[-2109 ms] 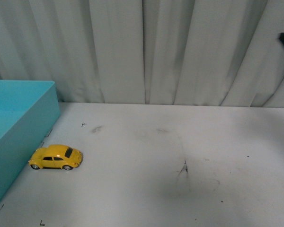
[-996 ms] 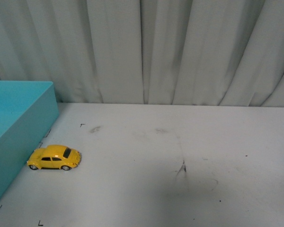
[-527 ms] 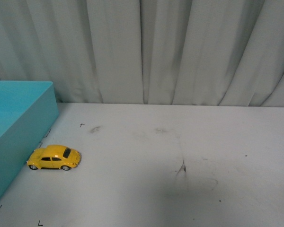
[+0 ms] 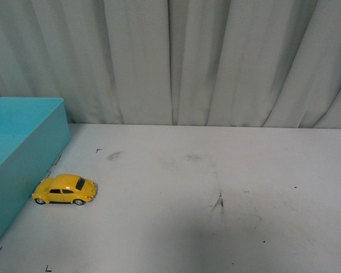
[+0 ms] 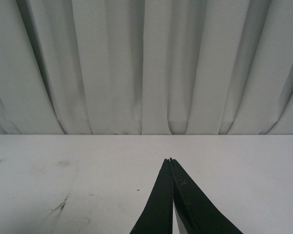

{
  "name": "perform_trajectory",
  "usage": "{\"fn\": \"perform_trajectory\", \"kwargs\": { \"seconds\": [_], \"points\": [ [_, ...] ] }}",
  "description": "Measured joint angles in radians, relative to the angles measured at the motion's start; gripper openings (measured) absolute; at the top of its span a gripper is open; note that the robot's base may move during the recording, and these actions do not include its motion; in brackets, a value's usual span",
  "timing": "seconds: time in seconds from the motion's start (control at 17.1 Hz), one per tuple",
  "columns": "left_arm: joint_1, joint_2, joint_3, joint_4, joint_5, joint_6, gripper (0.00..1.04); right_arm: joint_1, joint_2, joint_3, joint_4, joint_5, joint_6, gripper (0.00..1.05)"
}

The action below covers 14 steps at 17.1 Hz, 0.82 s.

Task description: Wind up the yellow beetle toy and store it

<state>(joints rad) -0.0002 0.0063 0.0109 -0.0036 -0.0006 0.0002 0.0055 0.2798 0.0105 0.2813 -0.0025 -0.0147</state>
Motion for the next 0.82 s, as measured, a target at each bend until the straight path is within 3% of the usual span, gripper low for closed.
{"fn": "perform_trajectory", "kwargs": {
  "seconds": [0.41,0.47,0.76,0.82],
  "points": [
    [0.000,0.000,0.000,0.000,0.000,0.000,0.98,0.000,-0.113,0.000,-0.117,0.000,0.000,0.02],
    [0.000,0.000,0.000,0.000,0.000,0.000,0.98,0.000,-0.231,0.000,-0.283,0.002,0.000,0.02],
    [0.000,0.000,0.000,0.000,0.000,0.000,0.98,0.000,-0.274,0.000,-0.290,0.003,0.000,0.02],
    [0.000,0.000,0.000,0.000,0.000,0.000,0.98,0.000,-0.277,0.000,-0.284,0.003,0.000,0.12]
  ]
}}
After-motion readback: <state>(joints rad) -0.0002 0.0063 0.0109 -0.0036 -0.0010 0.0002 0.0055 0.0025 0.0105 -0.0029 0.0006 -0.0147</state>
